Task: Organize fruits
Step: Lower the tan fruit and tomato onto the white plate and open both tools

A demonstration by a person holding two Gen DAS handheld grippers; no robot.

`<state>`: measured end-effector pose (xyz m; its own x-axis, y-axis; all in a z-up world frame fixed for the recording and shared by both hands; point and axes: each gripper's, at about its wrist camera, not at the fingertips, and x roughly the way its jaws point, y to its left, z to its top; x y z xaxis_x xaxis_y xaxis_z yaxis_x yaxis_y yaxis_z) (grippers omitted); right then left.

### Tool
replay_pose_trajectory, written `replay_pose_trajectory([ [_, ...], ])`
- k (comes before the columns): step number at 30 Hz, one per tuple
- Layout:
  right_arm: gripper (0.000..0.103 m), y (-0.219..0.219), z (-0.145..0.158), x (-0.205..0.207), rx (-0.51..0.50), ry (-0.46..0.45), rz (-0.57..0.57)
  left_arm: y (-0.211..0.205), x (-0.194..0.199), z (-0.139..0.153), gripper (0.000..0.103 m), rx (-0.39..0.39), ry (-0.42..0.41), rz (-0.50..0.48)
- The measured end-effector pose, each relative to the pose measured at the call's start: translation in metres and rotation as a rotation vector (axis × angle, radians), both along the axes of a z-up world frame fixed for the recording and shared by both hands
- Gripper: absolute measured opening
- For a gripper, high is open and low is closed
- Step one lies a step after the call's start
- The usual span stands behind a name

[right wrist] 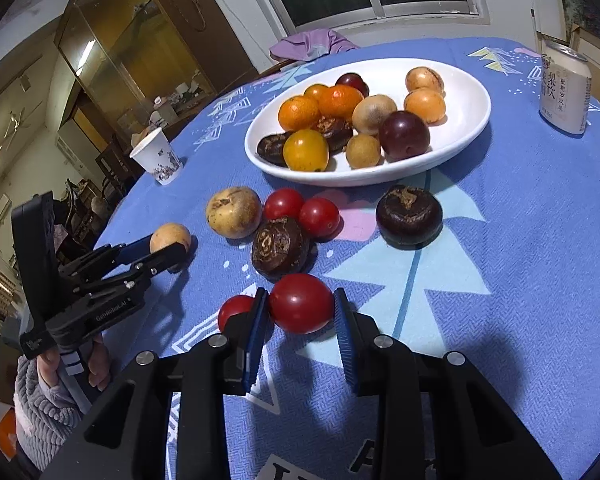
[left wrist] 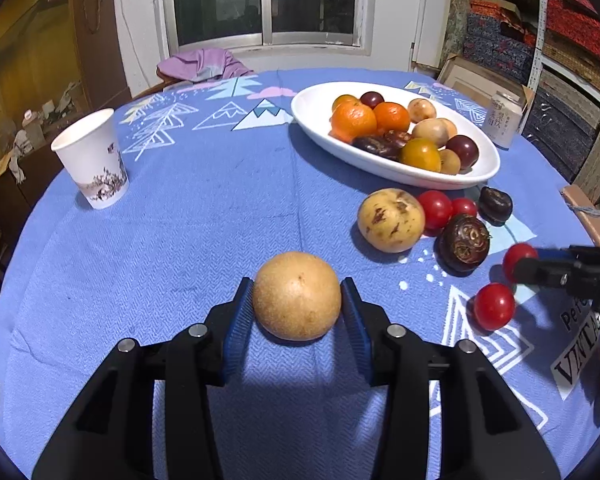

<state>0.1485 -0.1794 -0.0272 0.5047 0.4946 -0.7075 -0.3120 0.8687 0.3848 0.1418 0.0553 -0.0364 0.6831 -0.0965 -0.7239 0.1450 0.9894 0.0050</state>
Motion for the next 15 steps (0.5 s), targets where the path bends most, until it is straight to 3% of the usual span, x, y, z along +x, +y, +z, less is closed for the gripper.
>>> replay_pose_trajectory([
  [4,0.033,-0.014,0.016,-0.001,0.049,-0.041,-0.032,-0.007,-0.003,0.013,0.044,-0.006,-0.027,-0.005],
  [8,0.033,-0.029,0.039,0.004,0.101,-0.094,-0.079,-0.028,0.006,0.047,0.044,-0.030,-0.082,-0.052],
  [12,0.033,-0.037,0.064,0.036,0.098,-0.122,-0.143,-0.063,0.034,0.074,0.044,-0.031,-0.119,-0.102],
  [15,0.033,-0.036,0.075,0.066,0.097,-0.132,-0.178,-0.086,0.056,0.079,0.044,-0.051,-0.116,-0.126],
])
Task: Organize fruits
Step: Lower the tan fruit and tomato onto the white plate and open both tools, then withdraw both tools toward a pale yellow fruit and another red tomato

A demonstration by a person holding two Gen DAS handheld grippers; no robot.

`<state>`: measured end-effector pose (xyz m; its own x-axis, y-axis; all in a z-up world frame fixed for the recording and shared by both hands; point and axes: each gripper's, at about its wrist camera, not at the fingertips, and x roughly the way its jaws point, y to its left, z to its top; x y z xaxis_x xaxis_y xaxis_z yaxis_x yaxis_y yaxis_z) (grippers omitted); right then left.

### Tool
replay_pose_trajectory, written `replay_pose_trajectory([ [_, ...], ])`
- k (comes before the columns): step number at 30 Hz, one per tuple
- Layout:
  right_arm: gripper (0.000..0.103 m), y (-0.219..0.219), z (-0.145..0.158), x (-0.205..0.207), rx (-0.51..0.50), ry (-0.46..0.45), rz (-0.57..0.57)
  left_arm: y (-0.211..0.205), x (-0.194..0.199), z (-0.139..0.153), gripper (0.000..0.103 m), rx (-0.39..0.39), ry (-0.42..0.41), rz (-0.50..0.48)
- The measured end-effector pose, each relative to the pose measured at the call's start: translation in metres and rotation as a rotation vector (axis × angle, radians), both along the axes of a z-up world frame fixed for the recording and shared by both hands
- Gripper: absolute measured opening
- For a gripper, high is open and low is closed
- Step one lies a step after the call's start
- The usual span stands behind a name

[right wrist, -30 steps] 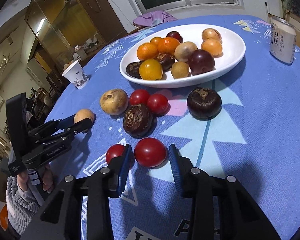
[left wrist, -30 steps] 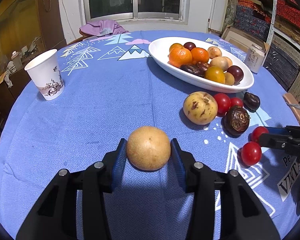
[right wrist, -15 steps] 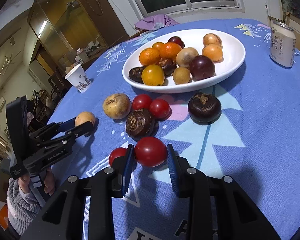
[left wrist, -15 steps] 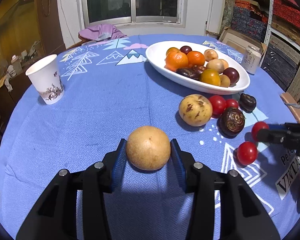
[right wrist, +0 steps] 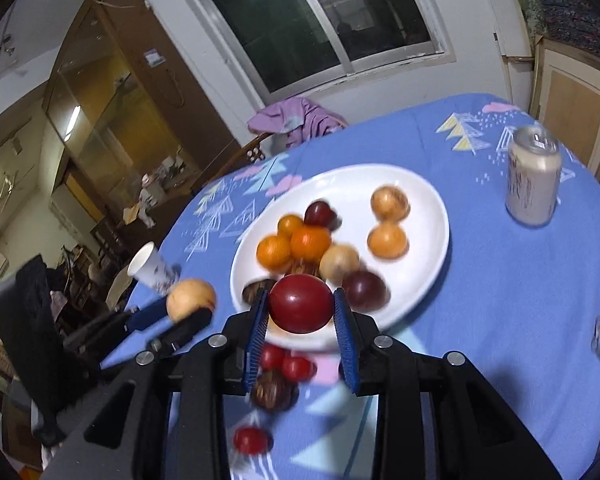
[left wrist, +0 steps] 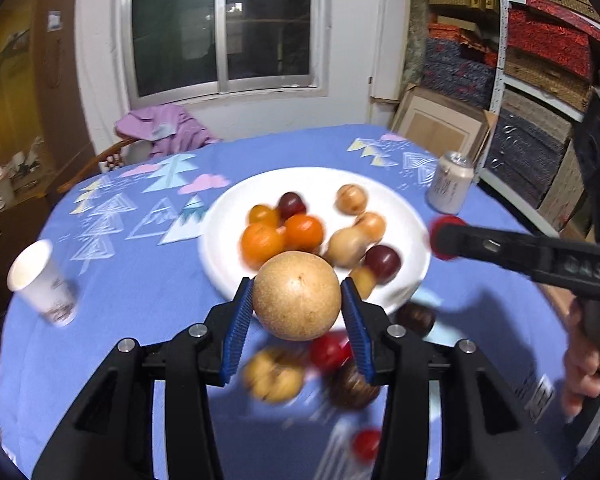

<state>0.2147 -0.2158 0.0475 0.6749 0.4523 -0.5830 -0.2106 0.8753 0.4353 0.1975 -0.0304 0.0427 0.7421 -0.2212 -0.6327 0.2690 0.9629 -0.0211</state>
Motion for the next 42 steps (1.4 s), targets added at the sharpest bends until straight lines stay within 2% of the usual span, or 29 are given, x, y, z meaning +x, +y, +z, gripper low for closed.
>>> replay_pose_trajectory([
  [6,0.033,-0.001,-0.016,0.052,0.004,0.042,-0.040,-0.028,0.041,-0.019,0.044,0.000,0.059,-0.022],
  [9,0.033,-0.011,-0.029,0.060,-0.039,0.067,-0.059,-0.039,0.052,-0.027,0.044,-0.006,0.072,-0.044],
  [14,0.033,-0.025,-0.045,0.064,-0.037,0.115,-0.108,-0.054,0.058,-0.041,0.044,0.007,0.091,-0.077],
  [16,0.037,-0.023,-0.048,0.064,-0.048,0.123,-0.105,-0.056,0.057,-0.043,0.046,0.026,0.076,-0.078],
  [17,0.047,-0.024,-0.048,0.063,-0.043,0.120,-0.119,-0.057,0.057,-0.043,0.048,0.033,0.069,-0.072],
  [18,0.052,-0.025,-0.047,0.062,-0.033,0.112,-0.126,-0.056,0.056,-0.042,0.055,0.033,0.063,-0.067],
  [19,0.051,-0.024,-0.045,0.059,-0.036,0.102,-0.120,-0.054,0.055,-0.040,0.059,0.024,0.056,-0.066],
  [23,0.051,-0.024,-0.032,0.051,-0.067,0.050,-0.126,-0.043,0.050,-0.028,0.063,-0.006,0.029,-0.051],
  [26,0.059,-0.026,-0.021,0.038,-0.042,0.021,-0.115,-0.025,0.040,-0.015,0.078,-0.027,-0.006,-0.013],
  [28,0.063,-0.026,-0.014,0.027,-0.035,0.002,-0.113,-0.009,0.030,-0.007,0.092,-0.036,-0.038,0.029],
  [31,0.070,-0.024,-0.008,0.006,-0.032,-0.027,-0.102,0.019,0.010,-0.002,0.094,-0.039,-0.063,0.087],
  [33,0.077,-0.022,-0.010,-0.007,-0.023,-0.025,-0.093,0.039,-0.006,-0.008,0.099,-0.030,-0.062,0.134],
  [36,0.077,-0.020,-0.022,-0.029,-0.012,-0.014,-0.078,0.059,-0.023,-0.028,0.099,0.006,-0.027,0.186],
  [39,0.078,-0.022,-0.033,-0.045,-0.012,0.015,-0.086,0.068,-0.033,-0.045,0.099,0.027,0.007,0.214],
  [42,0.087,-0.027,-0.036,-0.057,0.008,0.020,-0.099,0.064,-0.036,-0.051,0.099,0.037,0.011,0.209],
])
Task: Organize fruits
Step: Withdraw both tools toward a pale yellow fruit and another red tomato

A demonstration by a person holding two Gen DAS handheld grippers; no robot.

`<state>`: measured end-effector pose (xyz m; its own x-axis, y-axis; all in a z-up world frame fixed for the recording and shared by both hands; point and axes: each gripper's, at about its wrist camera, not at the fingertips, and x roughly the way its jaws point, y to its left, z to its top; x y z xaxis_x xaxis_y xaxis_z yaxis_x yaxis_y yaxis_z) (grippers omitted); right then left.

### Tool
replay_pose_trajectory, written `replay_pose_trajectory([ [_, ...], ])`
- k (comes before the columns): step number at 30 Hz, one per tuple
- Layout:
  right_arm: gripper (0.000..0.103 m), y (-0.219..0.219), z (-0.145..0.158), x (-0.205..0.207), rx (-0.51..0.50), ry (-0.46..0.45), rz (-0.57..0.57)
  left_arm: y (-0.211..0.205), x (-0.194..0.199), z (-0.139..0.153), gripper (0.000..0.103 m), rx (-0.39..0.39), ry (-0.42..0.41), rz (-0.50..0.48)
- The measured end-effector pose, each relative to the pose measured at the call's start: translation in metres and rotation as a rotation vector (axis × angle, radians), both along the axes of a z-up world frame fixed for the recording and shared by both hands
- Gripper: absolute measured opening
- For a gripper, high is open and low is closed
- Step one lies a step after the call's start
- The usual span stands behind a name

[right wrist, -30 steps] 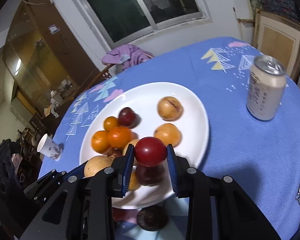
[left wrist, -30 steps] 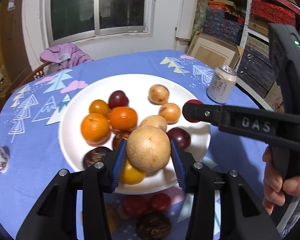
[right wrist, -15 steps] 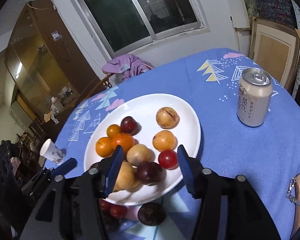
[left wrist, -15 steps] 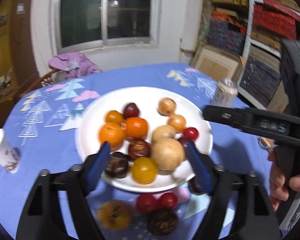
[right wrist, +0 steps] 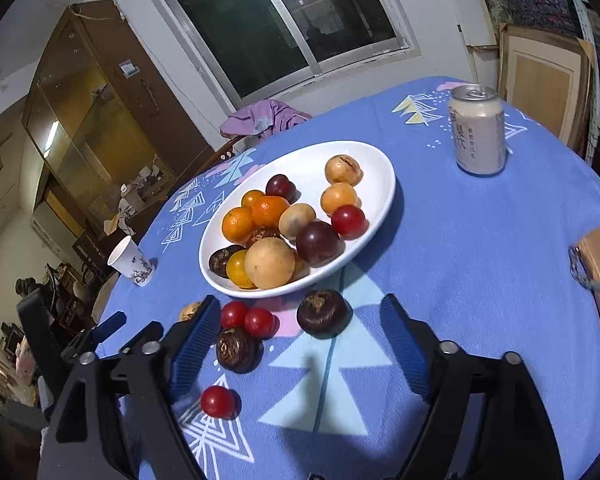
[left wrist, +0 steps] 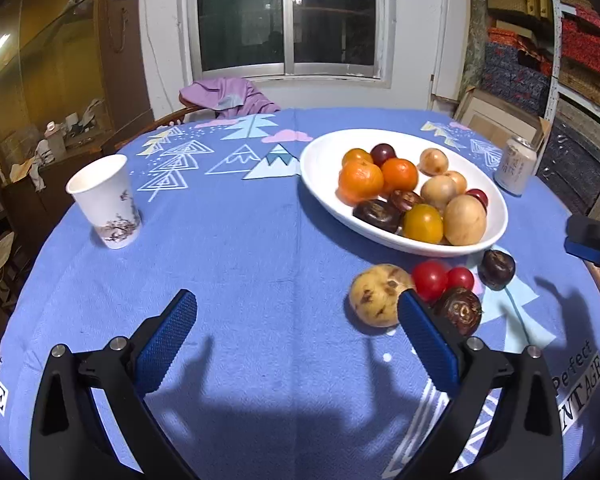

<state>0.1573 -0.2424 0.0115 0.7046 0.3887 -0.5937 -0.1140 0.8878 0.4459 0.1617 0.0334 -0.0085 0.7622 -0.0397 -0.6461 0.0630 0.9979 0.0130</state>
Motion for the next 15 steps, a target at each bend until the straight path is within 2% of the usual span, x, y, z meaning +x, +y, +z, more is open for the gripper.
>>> replay_pose_trajectory([
  [8,0.087,-0.007,-0.002,-0.004,0.027,0.012,-0.012,-0.041,0.001,-0.005,0.099,0.177,-0.067,-0.074],
  [12,0.087,-0.004,-0.002,-0.004,0.015,0.010,-0.004,-0.054,0.014,-0.009,0.099,0.232,-0.054,-0.079],
  [15,0.087,-0.002,-0.003,-0.003,0.012,0.013,0.002,-0.049,0.023,-0.013,0.099,0.224,-0.012,-0.062],
])
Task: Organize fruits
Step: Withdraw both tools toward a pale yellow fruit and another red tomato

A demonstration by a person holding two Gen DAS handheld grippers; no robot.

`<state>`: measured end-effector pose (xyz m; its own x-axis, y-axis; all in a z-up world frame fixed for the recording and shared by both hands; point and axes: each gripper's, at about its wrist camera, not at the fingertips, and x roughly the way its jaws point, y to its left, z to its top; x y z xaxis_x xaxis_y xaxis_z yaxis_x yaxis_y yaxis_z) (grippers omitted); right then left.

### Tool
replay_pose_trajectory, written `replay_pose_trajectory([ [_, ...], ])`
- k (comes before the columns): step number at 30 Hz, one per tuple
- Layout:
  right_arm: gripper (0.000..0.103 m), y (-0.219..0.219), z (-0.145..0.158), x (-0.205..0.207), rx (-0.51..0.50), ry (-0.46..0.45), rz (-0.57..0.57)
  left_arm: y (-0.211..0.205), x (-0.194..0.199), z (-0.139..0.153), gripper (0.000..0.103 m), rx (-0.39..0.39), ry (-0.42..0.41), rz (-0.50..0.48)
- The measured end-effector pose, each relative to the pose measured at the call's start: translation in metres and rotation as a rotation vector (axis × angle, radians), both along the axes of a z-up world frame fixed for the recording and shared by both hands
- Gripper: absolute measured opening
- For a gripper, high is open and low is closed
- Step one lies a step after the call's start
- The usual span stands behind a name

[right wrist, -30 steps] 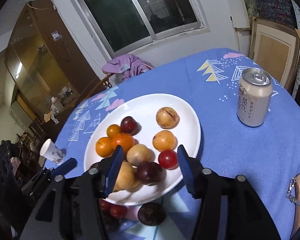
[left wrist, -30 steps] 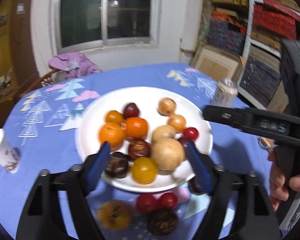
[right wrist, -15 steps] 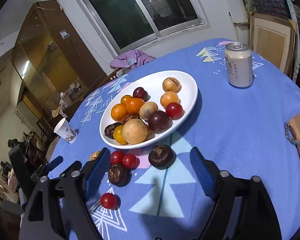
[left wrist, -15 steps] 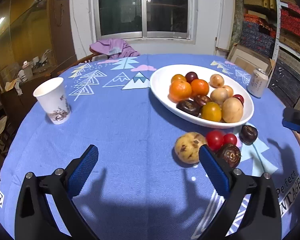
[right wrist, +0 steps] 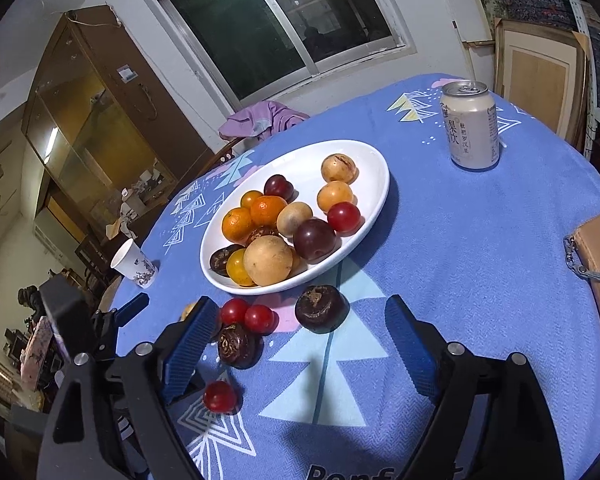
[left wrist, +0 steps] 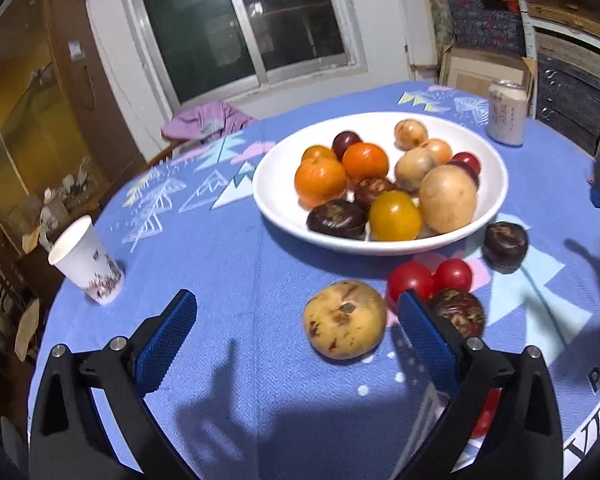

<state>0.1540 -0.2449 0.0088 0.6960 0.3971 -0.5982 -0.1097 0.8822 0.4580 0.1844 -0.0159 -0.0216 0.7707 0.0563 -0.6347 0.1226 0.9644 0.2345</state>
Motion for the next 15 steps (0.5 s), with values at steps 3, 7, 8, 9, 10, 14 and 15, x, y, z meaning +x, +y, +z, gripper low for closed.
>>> replay_pose_trajectory([
  [3,0.087,0.001,-0.001,0.001,-0.004,0.006,0.001,0.021,0.004,0.000,0.099,-0.072,0.036,0.018],
  [7,0.087,-0.002,0.000,0.000,0.009,0.005,0.000,0.067,-0.004,0.013,0.099,-0.121,0.007,0.149],
  [8,0.087,-0.003,0.000,0.000,0.013,0.003,0.001,0.080,-0.005,0.016,0.099,-0.148,-0.003,0.185],
  [9,0.087,-0.003,0.001,-0.001,0.016,0.002,0.002,0.094,-0.006,0.018,0.099,-0.195,-0.002,0.211],
  [10,0.087,-0.003,0.001,-0.001,0.017,0.002,0.003,0.111,-0.007,0.020,0.099,-0.278,0.011,0.224],
  [14,0.087,-0.004,0.001,0.000,0.021,0.004,0.008,0.140,-0.012,0.019,0.099,-0.475,0.043,0.231],
  [15,0.087,-0.004,0.001,0.000,0.022,0.003,0.008,0.140,-0.013,0.019,0.099,-0.490,0.046,0.225],
])
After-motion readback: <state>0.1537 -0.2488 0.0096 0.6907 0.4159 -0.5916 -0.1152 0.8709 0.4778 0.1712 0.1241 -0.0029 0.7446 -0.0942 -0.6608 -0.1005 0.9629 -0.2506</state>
